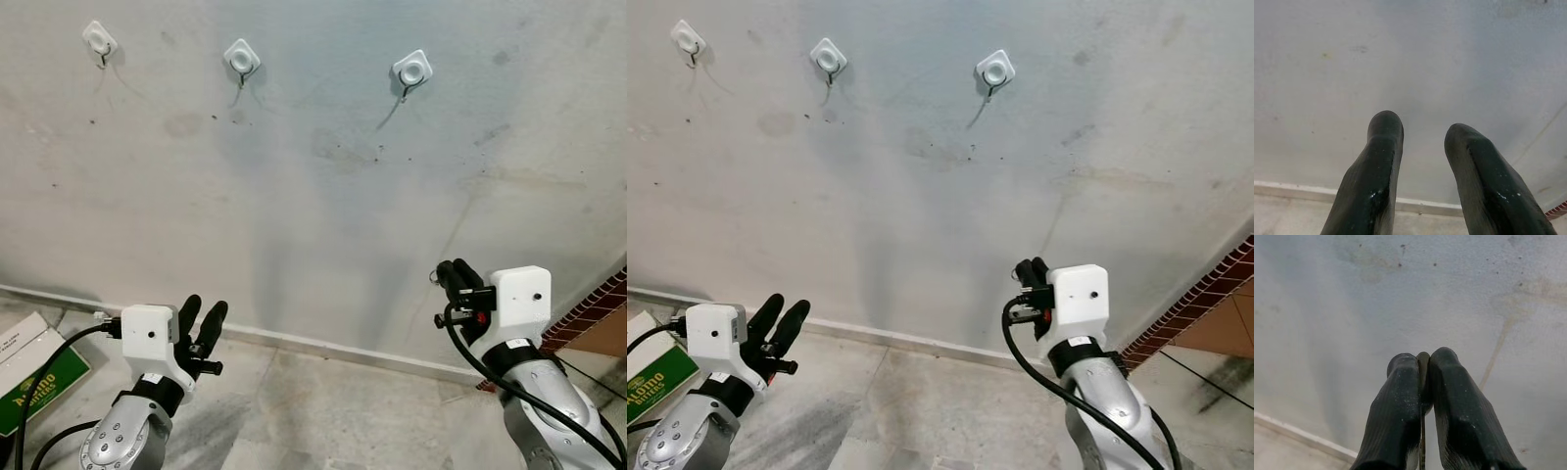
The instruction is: Hang keys on a hook
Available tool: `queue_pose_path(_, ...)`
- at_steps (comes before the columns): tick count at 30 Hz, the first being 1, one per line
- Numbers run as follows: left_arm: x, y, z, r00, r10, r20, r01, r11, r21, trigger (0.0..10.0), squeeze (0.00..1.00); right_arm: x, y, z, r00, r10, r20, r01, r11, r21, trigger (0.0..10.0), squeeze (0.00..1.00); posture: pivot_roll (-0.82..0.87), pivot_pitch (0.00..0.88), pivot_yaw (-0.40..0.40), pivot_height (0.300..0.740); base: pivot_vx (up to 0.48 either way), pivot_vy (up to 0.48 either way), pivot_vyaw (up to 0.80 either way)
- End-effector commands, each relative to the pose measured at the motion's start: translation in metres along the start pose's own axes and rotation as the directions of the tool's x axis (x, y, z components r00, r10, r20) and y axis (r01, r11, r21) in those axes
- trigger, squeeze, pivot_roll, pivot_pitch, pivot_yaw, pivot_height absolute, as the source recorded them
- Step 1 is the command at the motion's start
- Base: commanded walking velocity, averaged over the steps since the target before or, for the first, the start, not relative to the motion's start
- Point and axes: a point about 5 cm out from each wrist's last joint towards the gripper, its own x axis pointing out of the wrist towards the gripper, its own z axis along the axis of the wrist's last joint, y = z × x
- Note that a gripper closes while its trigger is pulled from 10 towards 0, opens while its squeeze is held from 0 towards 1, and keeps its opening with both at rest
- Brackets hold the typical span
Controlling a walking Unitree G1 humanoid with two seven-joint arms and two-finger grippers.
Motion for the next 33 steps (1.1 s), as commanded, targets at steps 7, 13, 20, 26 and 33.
queue_pose_path(7, 0.0, -0.0014, 0.0001, 1.0, -0.013, -0.01, 0.013, 1.0, -0.011, 10.0, 0.0, -0.0003, -0.0036, 0.0026, 1.0, -0.013, -0.003, 0.013, 1.0, 0.01, 10.0, 0.0, -0.05, 0.071, 0.0, 0.74, 0.377, 0.0, 0.0)
queue_pose_path(13, 0.0013, -0.0005, -0.0017, 1.0, -0.009, -0.018, 0.008, 0.999, -0.036, 10.0, 0.0, 0.0002, -0.0032, 0.0027, 1.0, -0.012, -0.006, 0.012, 1.0, 0.012, 10.0, 0.0, -0.05, 0.07, 0.0, 0.74, 0.39, 0.0, 0.0)
queue_pose_path(20, 0.0027, -0.0023, -0.0024, 0.999, -0.022, -0.026, 0.021, 0.999, -0.036, 10.0, 0.0, 0.0011, -0.0025, 0.0029, 1.0, -0.008, -0.007, 0.008, 1.0, 0.013, 10.0, 0.0, -0.06, 0.068, 0.001, 0.74, 0.403, 0.0, 0.0)
queue_pose_path(26, 0.0029, -0.0029, -0.003, 0.999, -0.029, -0.031, 0.028, 0.999, -0.03, 10.0, 0.0, 0.0021, -0.0007, 0.0025, 1.0, -0.002, -0.008, 0.002, 1.0, 0.015, 10.0, 0.0, -0.05, 0.067, 0.002, 0.74, 0.402, 0.0, 0.0)
queue_pose_path(33, 0.0032, -0.0002, -0.0048, 0.999, -0.006, -0.041, 0.004, 0.999, -0.04, 10.0, 0.0, 0.0029, 0.0003, 0.0026, 1.0, 0.004, -0.009, -0.004, 1.0, 0.016, 10.0, 0.0, -0.05, 0.066, 0.002, 0.74, 0.111, 0.0, 0.0)
